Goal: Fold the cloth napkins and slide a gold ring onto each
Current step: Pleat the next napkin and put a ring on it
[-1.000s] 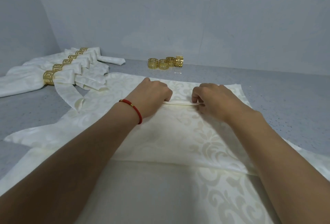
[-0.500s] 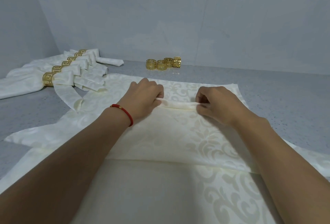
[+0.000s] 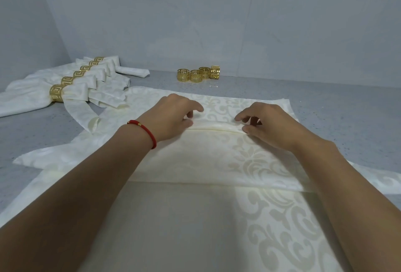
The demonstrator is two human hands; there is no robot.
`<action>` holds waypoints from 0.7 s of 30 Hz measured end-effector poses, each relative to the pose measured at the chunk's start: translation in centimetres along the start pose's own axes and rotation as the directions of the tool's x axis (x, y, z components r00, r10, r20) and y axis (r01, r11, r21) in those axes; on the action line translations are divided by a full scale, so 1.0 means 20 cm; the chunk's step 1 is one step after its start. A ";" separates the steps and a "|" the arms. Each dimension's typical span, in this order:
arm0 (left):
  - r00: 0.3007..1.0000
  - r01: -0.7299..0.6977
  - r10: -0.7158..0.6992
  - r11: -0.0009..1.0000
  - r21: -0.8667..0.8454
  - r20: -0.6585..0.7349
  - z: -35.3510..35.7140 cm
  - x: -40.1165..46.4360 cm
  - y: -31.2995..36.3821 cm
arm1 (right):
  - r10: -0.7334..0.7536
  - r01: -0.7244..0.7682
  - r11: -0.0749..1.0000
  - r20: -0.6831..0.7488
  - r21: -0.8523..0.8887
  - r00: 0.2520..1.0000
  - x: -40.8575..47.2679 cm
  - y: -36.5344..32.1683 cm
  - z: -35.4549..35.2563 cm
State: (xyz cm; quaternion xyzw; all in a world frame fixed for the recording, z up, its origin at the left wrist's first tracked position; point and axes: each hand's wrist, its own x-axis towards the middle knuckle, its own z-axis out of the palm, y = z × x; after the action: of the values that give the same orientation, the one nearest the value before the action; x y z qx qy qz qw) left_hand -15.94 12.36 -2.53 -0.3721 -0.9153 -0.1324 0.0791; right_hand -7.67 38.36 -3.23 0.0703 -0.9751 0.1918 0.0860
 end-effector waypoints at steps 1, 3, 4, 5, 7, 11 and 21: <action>1.000 0.016 -0.016 1.000 0.014 0.024 0.00 0.00 0.00 | 0.006 -0.006 1.000 0.017 -0.025 1.000 0.00 0.00 0.00; 0.998 0.021 -0.024 0.998 0.061 0.064 0.01 0.01 0.00 | 0.026 -0.023 0.998 0.046 -0.059 0.999 0.01 0.00 -0.01; 0.998 0.015 -0.020 0.996 0.082 0.067 0.02 0.01 0.00 | 0.036 -0.032 0.997 0.048 -0.069 0.998 0.00 0.00 -0.02; 0.999 0.014 -0.018 0.995 0.095 0.052 0.02 0.00 0.01 | 0.038 -0.034 0.996 0.037 -0.084 0.999 0.00 -0.01 -0.02; 1.000 0.012 -0.010 0.987 0.158 -0.015 0.02 0.00 0.02 | 0.031 -0.034 0.992 -0.028 -0.120 0.999 0.00 -0.03 -0.01; 0.997 -0.042 0.055 0.966 0.256 -0.045 0.01 0.00 0.05 | -0.012 -0.003 0.984 -0.081 -0.176 0.997 0.02 -0.04 0.01; 0.992 0.051 -0.053 0.999 0.014 0.114 -0.04 -0.02 0.03 | 0.024 -0.021 0.998 0.046 -0.054 0.999 0.01 0.03 -0.02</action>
State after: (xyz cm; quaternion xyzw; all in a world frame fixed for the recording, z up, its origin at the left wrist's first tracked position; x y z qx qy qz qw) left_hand -15.09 12.25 -1.70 -0.3547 -0.9284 -0.1078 0.0249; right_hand -7.83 38.97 -3.09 0.0615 -0.9824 0.1648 0.0631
